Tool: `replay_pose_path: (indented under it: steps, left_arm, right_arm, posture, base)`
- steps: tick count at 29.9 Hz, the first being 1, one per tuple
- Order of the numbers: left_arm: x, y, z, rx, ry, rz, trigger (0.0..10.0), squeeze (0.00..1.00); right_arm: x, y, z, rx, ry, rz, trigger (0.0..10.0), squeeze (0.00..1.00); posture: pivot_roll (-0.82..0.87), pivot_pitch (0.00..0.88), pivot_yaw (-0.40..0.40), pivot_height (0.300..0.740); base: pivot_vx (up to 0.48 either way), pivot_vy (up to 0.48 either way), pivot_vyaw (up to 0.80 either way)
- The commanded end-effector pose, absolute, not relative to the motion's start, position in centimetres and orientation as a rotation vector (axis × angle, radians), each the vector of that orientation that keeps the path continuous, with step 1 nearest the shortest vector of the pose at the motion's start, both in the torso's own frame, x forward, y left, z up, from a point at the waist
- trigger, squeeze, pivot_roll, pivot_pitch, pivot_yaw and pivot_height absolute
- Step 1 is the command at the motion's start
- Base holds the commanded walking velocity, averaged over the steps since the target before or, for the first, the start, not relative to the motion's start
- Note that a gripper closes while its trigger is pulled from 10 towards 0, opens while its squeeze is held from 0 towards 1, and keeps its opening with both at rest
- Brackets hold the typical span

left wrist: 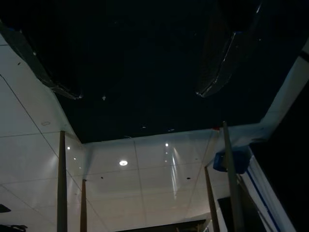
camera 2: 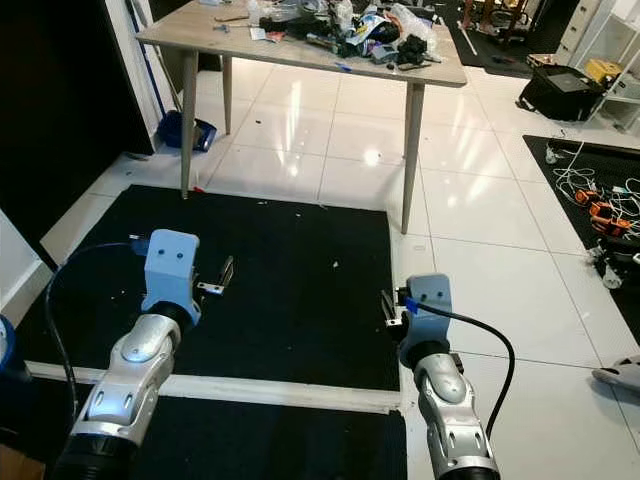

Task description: Picking trash to rubbish bin

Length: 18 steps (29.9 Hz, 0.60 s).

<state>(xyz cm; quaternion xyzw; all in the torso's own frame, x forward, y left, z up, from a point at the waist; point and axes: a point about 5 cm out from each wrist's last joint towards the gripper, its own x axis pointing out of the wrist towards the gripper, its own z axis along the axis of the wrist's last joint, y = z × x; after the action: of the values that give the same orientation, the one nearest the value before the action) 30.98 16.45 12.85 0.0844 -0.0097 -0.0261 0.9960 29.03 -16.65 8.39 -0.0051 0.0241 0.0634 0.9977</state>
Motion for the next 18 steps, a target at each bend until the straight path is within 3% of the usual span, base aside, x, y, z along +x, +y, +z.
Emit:
replay_pose_path:
  steps: [1, 18]
  left_arm:
    - [30.87, 15.99, 13.03, 0.162, -0.035, -0.072, 10.0, 0.0]
    - [30.77, 16.17, 13.05, 0.163, -0.036, -0.072, 10.0, 0.0]
  right_arm:
    - [28.92, -16.96, 8.23, -0.011, 0.058, 0.122, 10.0, 0.0]
    - [28.79, -16.9, 8.13, -0.008, 0.06, 0.12, 10.0, 0.0]
  posture:
    - [0.0, 0.107, -0.071, 0.74]
    - [0.01, 0.11, -0.068, 0.74]
  base:
    - [0.285, 0.0, 0.0]
    - [0.299, 0.0, 0.0]
